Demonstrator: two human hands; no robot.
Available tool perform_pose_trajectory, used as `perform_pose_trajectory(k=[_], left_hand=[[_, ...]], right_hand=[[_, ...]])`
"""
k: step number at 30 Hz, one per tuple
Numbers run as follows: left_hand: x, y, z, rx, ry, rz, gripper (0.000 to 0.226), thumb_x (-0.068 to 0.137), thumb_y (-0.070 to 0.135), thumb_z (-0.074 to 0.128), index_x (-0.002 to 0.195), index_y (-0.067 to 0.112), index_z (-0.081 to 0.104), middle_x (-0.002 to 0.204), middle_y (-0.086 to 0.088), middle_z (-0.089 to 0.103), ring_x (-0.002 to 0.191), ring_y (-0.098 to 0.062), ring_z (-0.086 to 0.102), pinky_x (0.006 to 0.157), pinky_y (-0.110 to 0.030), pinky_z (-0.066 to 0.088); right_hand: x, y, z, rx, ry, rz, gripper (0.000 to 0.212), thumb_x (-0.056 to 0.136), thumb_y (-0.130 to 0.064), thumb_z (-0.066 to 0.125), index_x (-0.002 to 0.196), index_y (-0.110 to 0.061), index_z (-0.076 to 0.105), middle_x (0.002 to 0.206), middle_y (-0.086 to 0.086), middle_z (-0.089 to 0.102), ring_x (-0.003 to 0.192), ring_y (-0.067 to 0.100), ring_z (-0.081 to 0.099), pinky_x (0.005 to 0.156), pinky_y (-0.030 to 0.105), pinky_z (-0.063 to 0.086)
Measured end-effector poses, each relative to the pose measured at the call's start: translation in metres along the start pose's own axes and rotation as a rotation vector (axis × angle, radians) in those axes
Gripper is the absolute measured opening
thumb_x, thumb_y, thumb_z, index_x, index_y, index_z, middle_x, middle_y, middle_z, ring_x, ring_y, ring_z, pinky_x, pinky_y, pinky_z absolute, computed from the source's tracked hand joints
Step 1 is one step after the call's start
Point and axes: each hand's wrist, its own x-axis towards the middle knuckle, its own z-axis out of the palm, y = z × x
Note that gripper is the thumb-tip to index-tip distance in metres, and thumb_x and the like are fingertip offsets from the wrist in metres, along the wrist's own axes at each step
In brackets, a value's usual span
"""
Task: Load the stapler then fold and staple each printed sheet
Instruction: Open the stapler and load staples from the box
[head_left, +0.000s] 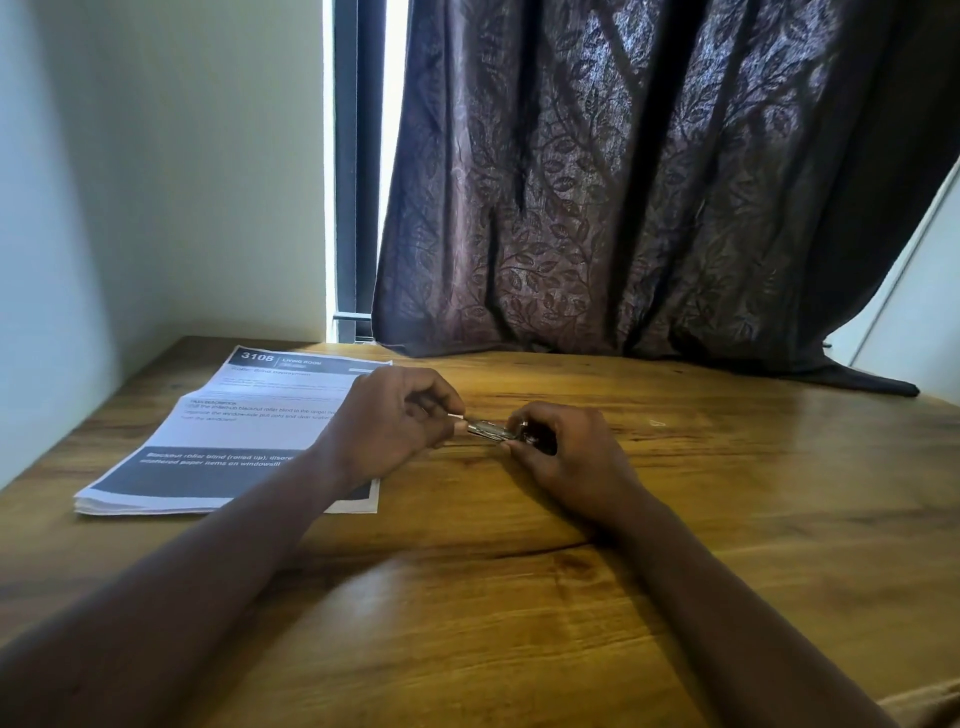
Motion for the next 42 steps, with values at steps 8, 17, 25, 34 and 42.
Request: perform_pose_trajectory(k=[8, 17, 25, 34, 42], left_hand=[[-0.004, 0.001, 0.008, -0.112, 0.035, -0.087, 0.02, 0.085, 0.009, 0.081, 0.103, 0.018, 0.079, 0.084, 0.005, 0.08, 0.079, -0.013, 0.078, 0.081, -0.033, 0.064], [-0.006, 0.003, 0.013, 0.031, 0.061, -0.104, 0.015, 0.083, 0.012, 0.082, 0.092, 0.024, 0.082, 0.076, 0.011, 0.078, 0.072, -0.003, 0.073, 0.072, -0.013, 0.052], [-0.007, 0.003, 0.02, -0.126, 0.107, -0.245, 0.007, 0.084, 0.013, 0.083, 0.087, 0.019, 0.079, 0.068, -0.001, 0.078, 0.067, -0.015, 0.076, 0.073, -0.029, 0.061], [-0.008, 0.005, 0.024, -0.145, 0.139, -0.29, 0.005, 0.086, 0.013, 0.081, 0.086, 0.017, 0.078, 0.068, 0.0, 0.077, 0.07, -0.017, 0.077, 0.074, -0.03, 0.063], [-0.007, 0.007, 0.026, -0.198, 0.139, -0.368, 0.005, 0.087, 0.013, 0.081, 0.088, 0.017, 0.078, 0.071, -0.003, 0.078, 0.075, -0.021, 0.078, 0.076, -0.03, 0.064]], right_hand=[[-0.002, -0.012, 0.013, -0.037, 0.069, -0.095, 0.024, 0.088, -0.031, 0.076, 0.106, -0.027, 0.06, 0.1, -0.007, 0.072, 0.087, 0.008, 0.065, 0.078, 0.035, 0.058], [0.001, -0.016, 0.025, -0.066, 0.065, -0.092, 0.026, 0.086, -0.042, 0.075, 0.095, -0.028, 0.056, 0.085, -0.01, 0.066, 0.078, 0.01, 0.06, 0.068, 0.04, 0.056], [0.0, -0.016, 0.024, -0.054, 0.051, -0.1, 0.024, 0.087, -0.043, 0.075, 0.091, -0.03, 0.055, 0.083, -0.012, 0.064, 0.078, 0.008, 0.058, 0.067, 0.033, 0.052], [0.002, -0.009, 0.027, -0.053, 0.071, -0.107, 0.027, 0.086, -0.05, 0.072, 0.089, -0.03, 0.055, 0.08, -0.012, 0.062, 0.077, 0.013, 0.056, 0.068, 0.037, 0.052], [0.002, -0.012, 0.023, -0.012, 0.046, -0.084, 0.023, 0.086, -0.044, 0.074, 0.087, -0.029, 0.057, 0.079, -0.012, 0.062, 0.076, 0.009, 0.056, 0.068, 0.034, 0.05]])
